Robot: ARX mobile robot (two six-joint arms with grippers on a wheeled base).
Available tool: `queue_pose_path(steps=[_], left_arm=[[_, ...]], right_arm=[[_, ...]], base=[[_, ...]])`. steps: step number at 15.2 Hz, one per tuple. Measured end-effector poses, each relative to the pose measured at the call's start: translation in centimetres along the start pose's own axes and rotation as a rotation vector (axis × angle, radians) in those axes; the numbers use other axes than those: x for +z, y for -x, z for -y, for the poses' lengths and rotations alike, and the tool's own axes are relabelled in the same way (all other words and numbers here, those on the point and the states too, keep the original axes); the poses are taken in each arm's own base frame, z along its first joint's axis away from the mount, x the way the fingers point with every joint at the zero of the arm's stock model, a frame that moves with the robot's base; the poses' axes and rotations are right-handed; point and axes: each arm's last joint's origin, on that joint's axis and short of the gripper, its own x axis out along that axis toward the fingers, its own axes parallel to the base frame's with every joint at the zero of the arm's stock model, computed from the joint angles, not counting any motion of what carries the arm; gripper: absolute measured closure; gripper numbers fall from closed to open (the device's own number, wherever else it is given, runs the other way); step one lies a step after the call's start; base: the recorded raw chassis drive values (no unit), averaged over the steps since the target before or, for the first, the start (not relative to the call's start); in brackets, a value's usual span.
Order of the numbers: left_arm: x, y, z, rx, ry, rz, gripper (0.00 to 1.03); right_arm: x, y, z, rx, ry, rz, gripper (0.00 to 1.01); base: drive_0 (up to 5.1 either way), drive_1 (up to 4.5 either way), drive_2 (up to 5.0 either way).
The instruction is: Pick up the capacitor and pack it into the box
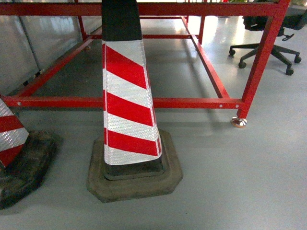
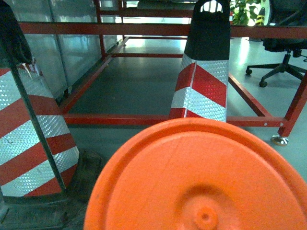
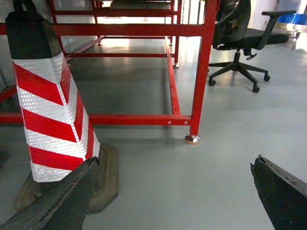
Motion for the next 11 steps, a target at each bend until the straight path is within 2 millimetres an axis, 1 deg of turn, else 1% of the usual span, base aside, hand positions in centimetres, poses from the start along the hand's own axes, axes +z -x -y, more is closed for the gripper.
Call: queue_pose_path(steps=[11], left_arm=[[0.00,0.00,0.00,0.002,0.000,0.000,0.60]], right_arm=[[0.00,0.00,0.00,0.000,0.001,0.000,0.03]], base=[[0.0,4.31,-4.3]])
